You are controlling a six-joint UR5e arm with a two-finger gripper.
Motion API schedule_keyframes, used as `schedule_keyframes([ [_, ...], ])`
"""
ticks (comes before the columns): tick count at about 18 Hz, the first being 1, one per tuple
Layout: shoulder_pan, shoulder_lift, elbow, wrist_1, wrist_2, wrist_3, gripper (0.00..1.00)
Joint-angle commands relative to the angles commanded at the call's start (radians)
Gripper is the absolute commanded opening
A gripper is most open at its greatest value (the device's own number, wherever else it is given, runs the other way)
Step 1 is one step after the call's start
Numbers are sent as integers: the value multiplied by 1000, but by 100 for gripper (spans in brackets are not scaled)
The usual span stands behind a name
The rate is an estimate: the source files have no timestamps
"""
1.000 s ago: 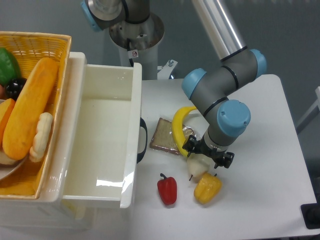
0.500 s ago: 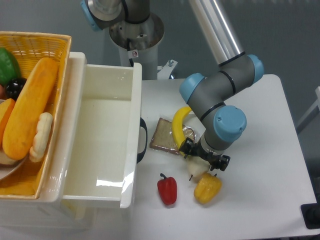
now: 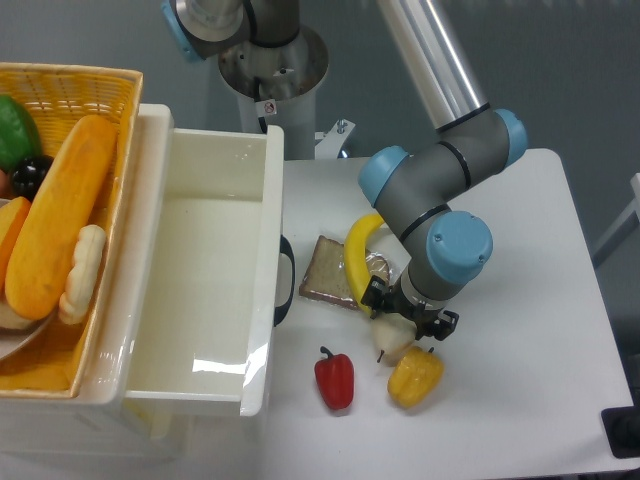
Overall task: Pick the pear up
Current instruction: 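Close the gripper around the white pear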
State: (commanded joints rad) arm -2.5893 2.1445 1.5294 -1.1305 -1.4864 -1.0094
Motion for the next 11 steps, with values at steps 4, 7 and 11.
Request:
schedule_keyframes([
  [4,-2,-8,-6,-6,2,2,49],
  [7,1,-25,-9,-8,2,2,49],
  [11,1,-69,-8,-14,41,-2,49],
])
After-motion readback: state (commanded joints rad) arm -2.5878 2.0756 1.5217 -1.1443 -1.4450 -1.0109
